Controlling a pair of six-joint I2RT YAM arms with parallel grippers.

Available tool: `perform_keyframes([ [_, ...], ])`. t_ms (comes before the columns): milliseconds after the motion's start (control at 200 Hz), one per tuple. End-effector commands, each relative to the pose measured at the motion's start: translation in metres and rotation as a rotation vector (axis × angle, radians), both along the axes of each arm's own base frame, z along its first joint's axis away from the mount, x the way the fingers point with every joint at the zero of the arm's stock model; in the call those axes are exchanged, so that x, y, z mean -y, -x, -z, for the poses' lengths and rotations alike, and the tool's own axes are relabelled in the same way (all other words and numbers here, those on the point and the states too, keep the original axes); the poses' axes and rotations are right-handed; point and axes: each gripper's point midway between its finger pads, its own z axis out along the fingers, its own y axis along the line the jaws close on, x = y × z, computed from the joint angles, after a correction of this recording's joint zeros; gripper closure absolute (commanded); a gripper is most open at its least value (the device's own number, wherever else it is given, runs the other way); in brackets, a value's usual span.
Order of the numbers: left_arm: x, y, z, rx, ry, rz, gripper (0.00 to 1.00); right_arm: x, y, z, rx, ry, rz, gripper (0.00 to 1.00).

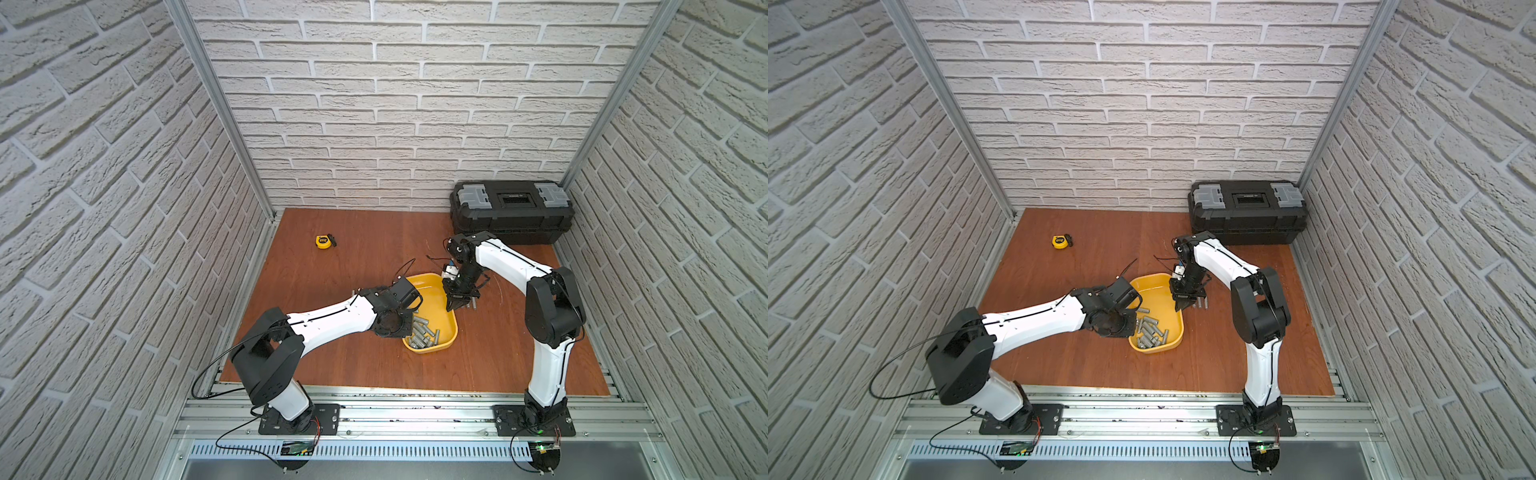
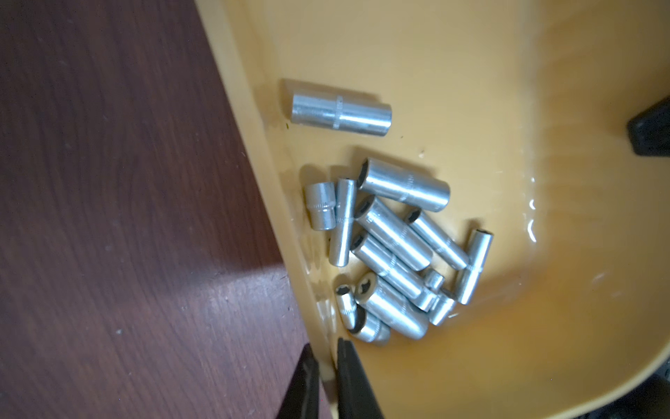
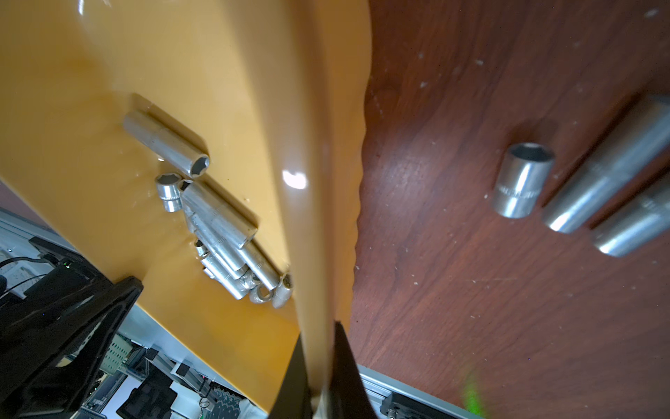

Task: Take out the socket from the storage box
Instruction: Adjust the storage box at the center of the board.

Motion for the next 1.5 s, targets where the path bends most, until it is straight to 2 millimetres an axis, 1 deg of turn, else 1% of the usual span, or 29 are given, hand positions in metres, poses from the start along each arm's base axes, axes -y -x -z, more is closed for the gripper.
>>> perform_keyframes([
  [0,0.008,0.007,-0.009,-0.011,-0.005,0.063,0.94,-0.015,-0.004,-0.019,0.048,-0.097,0.022,0.98],
  [170,0.004,-0.004,-0.044,0.031,-0.015,0.09,0.94,-0.014,-0.003,-0.022,0.052,-0.096,0.015,0.98],
  [280,0.003,-0.011,-0.069,0.054,0.022,0.095,0.94,-0.013,-0.003,-0.022,0.053,-0.092,0.017,0.98],
  [360,0.002,-0.015,-0.083,0.064,0.047,0.093,0.94,-0.014,-0.003,-0.022,0.052,-0.095,0.02,0.98],
  [545,0.003,-0.024,-0.101,0.059,0.116,0.083,0.95,-0.015,0.001,-0.022,0.031,-0.1,0.022,0.98],
  [670,0.006,-0.026,-0.109,0.046,0.155,0.088,0.95,-0.015,0.004,-0.02,0.0,-0.097,0.016,0.98],
  [745,0.007,-0.028,-0.111,0.039,0.172,0.089,0.95,-0.014,0.002,-0.019,-0.002,-0.091,0.018,0.98],
  [905,0.007,-0.03,-0.108,0.029,0.189,0.082,0.96,-0.016,0.0,-0.018,-0.003,-0.095,0.025,0.98],
  [1065,0.007,-0.028,-0.101,0.015,0.196,0.075,0.96,-0.016,-0.001,-0.017,-0.004,-0.093,0.025,0.98],
  [1175,0.005,-0.028,-0.092,0.006,0.19,0.065,0.96,-0.015,0.0,-0.015,-0.006,-0.088,0.025,0.98],
  [1315,0.002,-0.027,-0.072,-0.013,0.17,0.048,0.94,-0.01,-0.002,-0.01,0.005,-0.057,0.024,0.98],
  [1400,-0.001,-0.025,-0.058,-0.026,0.152,0.037,0.92,-0.007,-0.004,-0.002,0.016,-0.033,0.034,0.98],
  [1495,-0.004,-0.024,-0.044,-0.037,0.126,0.029,0.9,-0.007,-0.006,0.002,0.026,-0.031,0.047,0.98],
])
